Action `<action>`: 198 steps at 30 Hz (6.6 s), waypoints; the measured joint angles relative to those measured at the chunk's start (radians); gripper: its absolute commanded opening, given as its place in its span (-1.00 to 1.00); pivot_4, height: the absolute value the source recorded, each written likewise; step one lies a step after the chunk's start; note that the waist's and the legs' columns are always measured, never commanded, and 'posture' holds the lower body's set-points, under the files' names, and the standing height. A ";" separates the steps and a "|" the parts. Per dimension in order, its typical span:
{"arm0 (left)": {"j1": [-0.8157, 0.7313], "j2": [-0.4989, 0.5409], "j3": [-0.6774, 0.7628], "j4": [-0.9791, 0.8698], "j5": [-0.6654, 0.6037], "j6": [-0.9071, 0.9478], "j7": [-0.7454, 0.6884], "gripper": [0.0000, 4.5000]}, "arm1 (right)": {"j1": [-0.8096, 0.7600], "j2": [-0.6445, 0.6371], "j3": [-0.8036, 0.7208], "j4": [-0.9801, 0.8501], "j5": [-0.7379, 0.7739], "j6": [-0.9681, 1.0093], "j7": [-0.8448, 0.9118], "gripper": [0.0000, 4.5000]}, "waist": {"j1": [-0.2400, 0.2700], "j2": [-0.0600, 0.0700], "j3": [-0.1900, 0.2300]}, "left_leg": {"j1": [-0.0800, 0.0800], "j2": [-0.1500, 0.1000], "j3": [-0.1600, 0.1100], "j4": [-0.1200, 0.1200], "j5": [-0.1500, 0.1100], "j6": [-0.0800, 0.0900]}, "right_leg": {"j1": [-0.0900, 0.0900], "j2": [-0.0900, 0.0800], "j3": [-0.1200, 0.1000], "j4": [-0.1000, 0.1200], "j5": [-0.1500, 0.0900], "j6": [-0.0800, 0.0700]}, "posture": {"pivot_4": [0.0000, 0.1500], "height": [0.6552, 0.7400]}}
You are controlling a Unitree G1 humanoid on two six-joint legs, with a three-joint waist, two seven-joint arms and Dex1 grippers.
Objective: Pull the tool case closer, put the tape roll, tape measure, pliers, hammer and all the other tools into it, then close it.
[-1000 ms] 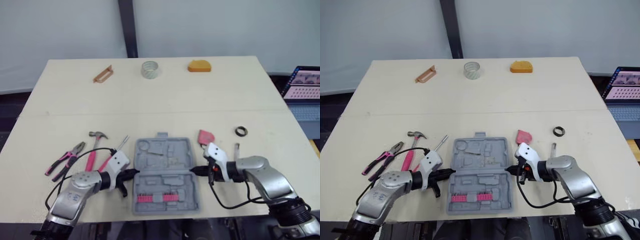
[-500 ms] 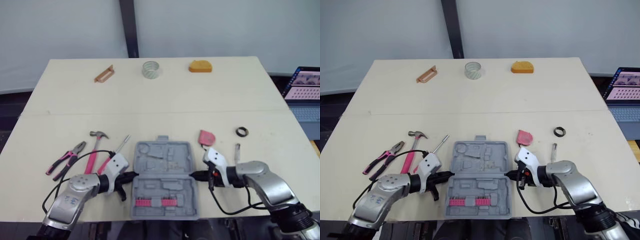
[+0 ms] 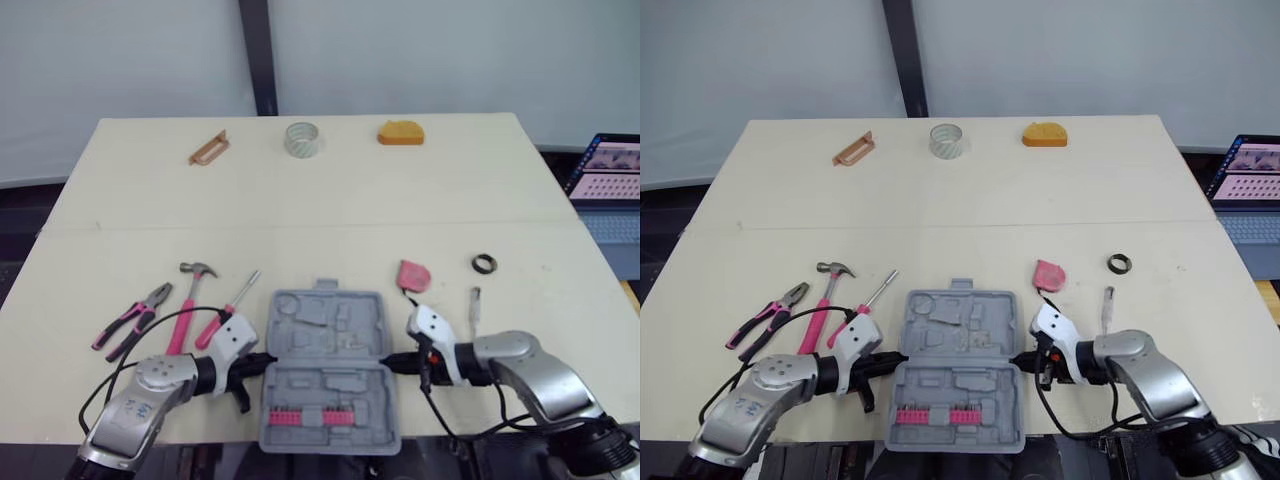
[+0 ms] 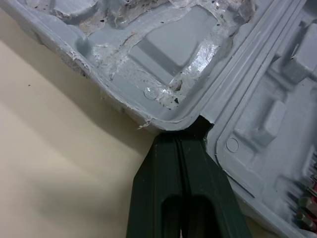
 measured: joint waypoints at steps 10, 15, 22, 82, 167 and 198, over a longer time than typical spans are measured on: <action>0.029 0.050 -0.005 -0.026 -0.022 0.007 -0.024 -1.00 | 0.026 -0.014 0.019 -0.026 0.025 0.006 0.000 -0.98 | 0.000 0.000 0.000 | 0.000 0.000 0.000 0.000 0.000 0.000 | 0.000 0.000 0.000 -0.001 0.000 0.000 | 1.00 1.00; 0.035 0.061 -0.009 -0.032 -0.027 0.012 -0.033 -1.00 | 0.032 -0.025 0.020 -0.040 0.034 0.013 0.000 -0.98 | 0.001 0.000 0.000 | 0.000 0.000 0.000 0.000 0.000 0.000 | 0.000 0.000 0.000 -0.001 0.000 0.000 | 1.00 1.00; 0.039 0.068 -0.011 -0.033 -0.037 0.014 -0.039 -1.00 | 0.037 -0.030 0.022 -0.044 0.037 0.015 0.000 -0.98 | 0.001 0.000 0.000 | 0.000 0.000 0.000 0.000 0.000 0.000 | 0.000 0.000 0.000 -0.001 0.000 0.000 | 1.00 1.00; 0.234 0.205 0.580 0.037 -0.256 0.041 -0.123 0.97 | 0.162 -0.197 -0.455 0.175 0.267 -0.045 0.051 0.26 | 0.021 -0.002 0.001 | -0.001 0.000 0.001 -0.001 -0.002 0.001 | 0.000 0.001 0.000 -0.006 0.000 0.000 | 1.00 1.00; -0.552 -0.250 -0.117 0.212 -0.057 -0.231 -0.051 1.00 | -0.447 0.048 -0.334 0.933 -0.151 -0.385 -0.474 -0.24 | -0.005 -0.002 0.002 | -0.003 0.002 0.005 0.005 -0.003 0.001 | -0.001 0.003 0.004 -0.004 0.001 0.000 | 1.00 1.00; -0.548 -0.251 -0.128 0.206 -0.057 -0.228 -0.055 1.00 | -0.471 0.061 -0.334 0.972 -0.167 -0.416 -0.473 -0.98 | -0.006 -0.002 0.002 | -0.003 0.002 0.005 0.005 -0.003 0.001 | -0.001 0.003 0.004 -0.004 0.001 0.000 | 1.00 1.00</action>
